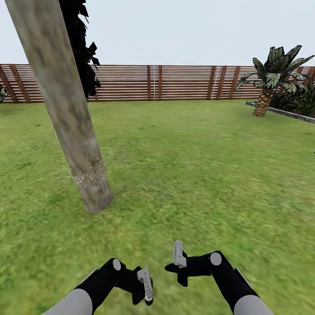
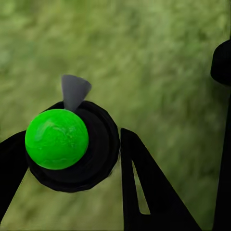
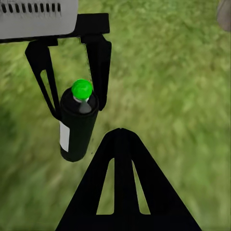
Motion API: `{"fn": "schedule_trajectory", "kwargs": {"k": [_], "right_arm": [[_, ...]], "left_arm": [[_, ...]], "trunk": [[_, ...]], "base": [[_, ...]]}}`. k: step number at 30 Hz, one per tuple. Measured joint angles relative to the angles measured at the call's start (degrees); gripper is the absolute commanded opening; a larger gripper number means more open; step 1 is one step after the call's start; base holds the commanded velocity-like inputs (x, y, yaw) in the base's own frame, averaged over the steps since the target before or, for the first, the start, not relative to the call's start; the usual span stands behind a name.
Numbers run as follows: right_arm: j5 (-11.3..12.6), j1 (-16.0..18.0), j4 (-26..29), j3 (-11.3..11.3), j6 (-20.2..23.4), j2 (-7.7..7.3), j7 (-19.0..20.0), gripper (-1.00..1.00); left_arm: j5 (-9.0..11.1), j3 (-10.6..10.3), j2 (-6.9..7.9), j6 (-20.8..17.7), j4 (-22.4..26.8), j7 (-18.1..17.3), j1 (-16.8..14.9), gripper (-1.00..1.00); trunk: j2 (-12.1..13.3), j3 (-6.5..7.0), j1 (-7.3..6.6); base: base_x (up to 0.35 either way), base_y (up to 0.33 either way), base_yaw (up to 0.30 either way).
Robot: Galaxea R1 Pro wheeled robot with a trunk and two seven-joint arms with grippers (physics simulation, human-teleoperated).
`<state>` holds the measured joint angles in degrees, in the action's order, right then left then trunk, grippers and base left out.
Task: In the garden, pick up the pesticide atomizer on the floor and spray pesticide onto both trees until each tree trunk is fully covered.
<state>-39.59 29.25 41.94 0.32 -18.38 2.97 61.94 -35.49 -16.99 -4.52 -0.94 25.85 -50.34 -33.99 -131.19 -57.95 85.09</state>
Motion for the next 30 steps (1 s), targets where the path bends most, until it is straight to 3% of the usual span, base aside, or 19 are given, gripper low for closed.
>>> {"fn": "schedule_trajectory", "kwargs": {"k": [4, 17, 30], "right_arm": [[0.0, 0.0, 0.0, 0.0, 0.0, 0.00, 0.0, -1.00], [0.0, 0.0, -0.2, 0.0, -0.1, 0.00, -0.1, -1.00], [0.0, 0.0, -0.3, 0.0, 0.0, 0.00, -0.1, -1.00]], "left_arm": [[1.9, -0.1, -0.58, -0.1, 0.5, 0.1, 0.0, -1.00], [4.4, -0.1, -2.20, 0.0, 1.6, 0.5, -0.1, -1.00], [4.6, -0.1, -2.97, 0.1, 2.3, 0.5, -0.1, -1.00]], "trunk": [[0.0, 0.00, 0.00], [0.0, 0.00, 0.00], [0.0, 0.00, 0.00]], "base": [[0.000, 0.000, 0.000], [0.000, 0.000, 0.000], [0.000, 0.000, 0.000]]}}
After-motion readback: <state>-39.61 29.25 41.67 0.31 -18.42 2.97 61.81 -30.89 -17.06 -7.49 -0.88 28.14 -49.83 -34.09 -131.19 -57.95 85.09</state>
